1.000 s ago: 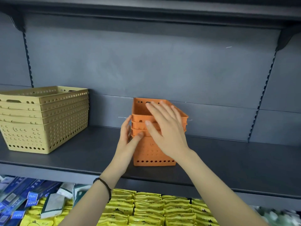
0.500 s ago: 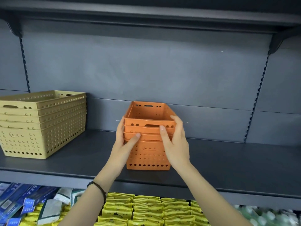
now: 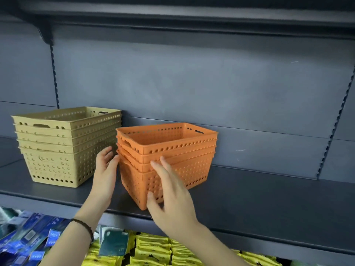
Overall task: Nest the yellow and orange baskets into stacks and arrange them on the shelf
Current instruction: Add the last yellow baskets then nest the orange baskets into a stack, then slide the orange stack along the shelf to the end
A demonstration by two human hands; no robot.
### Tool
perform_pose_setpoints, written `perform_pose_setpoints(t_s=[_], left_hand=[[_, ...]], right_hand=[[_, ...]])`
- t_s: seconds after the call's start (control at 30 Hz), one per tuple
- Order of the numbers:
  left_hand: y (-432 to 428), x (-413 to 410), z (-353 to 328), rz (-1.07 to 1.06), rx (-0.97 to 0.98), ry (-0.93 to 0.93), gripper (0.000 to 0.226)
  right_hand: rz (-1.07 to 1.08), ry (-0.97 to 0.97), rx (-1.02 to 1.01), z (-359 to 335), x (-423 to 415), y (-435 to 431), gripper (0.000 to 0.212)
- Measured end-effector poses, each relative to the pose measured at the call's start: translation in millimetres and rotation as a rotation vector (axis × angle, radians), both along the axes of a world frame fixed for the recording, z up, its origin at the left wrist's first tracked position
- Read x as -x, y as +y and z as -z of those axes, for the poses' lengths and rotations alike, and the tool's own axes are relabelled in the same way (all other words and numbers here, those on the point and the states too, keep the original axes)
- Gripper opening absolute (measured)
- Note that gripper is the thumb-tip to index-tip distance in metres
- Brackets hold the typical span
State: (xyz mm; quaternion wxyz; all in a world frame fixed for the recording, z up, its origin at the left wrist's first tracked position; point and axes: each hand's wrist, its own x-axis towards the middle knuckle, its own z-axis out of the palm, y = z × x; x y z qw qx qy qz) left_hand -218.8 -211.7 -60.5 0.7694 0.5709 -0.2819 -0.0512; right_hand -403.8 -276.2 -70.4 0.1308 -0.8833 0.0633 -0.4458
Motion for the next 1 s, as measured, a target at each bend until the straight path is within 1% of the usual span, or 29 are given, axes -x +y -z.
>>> perform_pose_setpoints(t_s=[0.07,0.1,0.13,0.17,0.2,0.27,0.3,0.33,0.37,0.4,0.43,0.47,0.5,0.53,0.57,0.63,0.67,0.7,0.77,0.93,1.0], left_hand=[[6.1,-11.7,4.7,0.008,-0.008,-0.019,0.039],[7.4,-15.7,6.9,0.041,-0.013,-0.019,0.037],[8.1,-17.7,8.3,0.095,-0.016,-0.016,0.038],[7.9,-18.8,9.0,0.152,-0.011,-0.011,0.042],[7.1,-19.8,9.4,0.203,-0.006,-0.005,0.048],[4.9,-22.9,11.3,0.267,-0.013,-0.025,0.063],[5.1,-25.6,13.5,0.296,-0.014,-0.061,0.072],[5.8,-27.4,15.4,0.321,-0.012,-0.095,0.083],[7.0,-28.6,17.9,0.341,-0.015,-0.118,0.092],[7.5,-28.4,19.9,0.353,-0.019,-0.136,0.098],[7.2,-28.8,22.8,0.355,-0.026,-0.159,0.100],[5.8,-27.9,25.2,0.344,-0.036,-0.194,0.101],[3.5,-27.6,27.9,0.319,-0.041,-0.230,0.101],[0.7,-27.7,29.9,0.292,-0.041,-0.255,0.100],[-2.3,-28.4,31.2,0.269,-0.039,-0.272,0.099],[-6.9,-31.3,32.9,0.254,-0.018,-0.284,0.097],[-8.1,-33.3,32.9,0.260,-0.001,-0.279,0.094],[-8.5,-35.7,33.4,0.268,0.013,-0.273,0.091],[-6.9,-42.1,33.7,0.291,0.036,-0.264,0.089],[6.3,-56.8,29.3,0.371,0.067,-0.239,0.092],[15.4,-56.0,25.8,0.393,0.080,-0.238,0.094]], right_hand=[[-0.216,0.067,-0.142,-5.6,-15.8,3.6,0.064],[-0.292,0.069,-0.207,-7.7,-22.6,3.0,0.062],[-0.310,0.025,-0.248,-9.3,-28.1,0.6,0.059],[-0.281,-0.061,-0.267,-11.0,-32.7,-3.6,0.053],[-0.206,-0.168,-0.253,-13.0,-35.8,-9.6,0.046],[0.004,-0.364,-0.210,-16.0,-37.3,-29.2,0.038],[0.119,-0.438,-0.194,-17.2,-36.0,-42.3,0.039],[0.240,-0.487,-0.208,-18.4,-33.9,-55.7,0.044],[0.359,-0.503,-0.275,-18.8,-31.0,-69.3,0.053],[0.451,-0.479,-0.395,-19.2,-27.6,-79.8,0.069],[0.492,-0.434,-0.543,-18.5,-23.6,-88.5,0.087],[0.465,-0.393,-0.686,-16.7,-19.0,-94.4,0.102],[0.387,-0.359,-0.814,-14.5,-15.4,-96.4,0.109],[0.297,-0.318,-0.920,-11.8,-13.7,-94.9,0.106],[0.225,-0.272,-0.991,-8.6,-14.3,-91.8,0.099],[0.179,-0.241,-1.013,-1.3,-18.6,-87.9,0.078],[0.179,-0.267,-1.003,1.5,-20.8,-86.8,0.069],[0.177,-0.297,-0.996,3.5,-22.8,-85.8,0.064],[0.168,-0.349,-0.959,5.1,-23.9,-80.0,0.062],[0.172,-0.450,-0.803,0.5,-20.9,-48.7,0.066],[0.175,-0.486,-0.751,-6.0,-17.8,-34.8,0.059]])
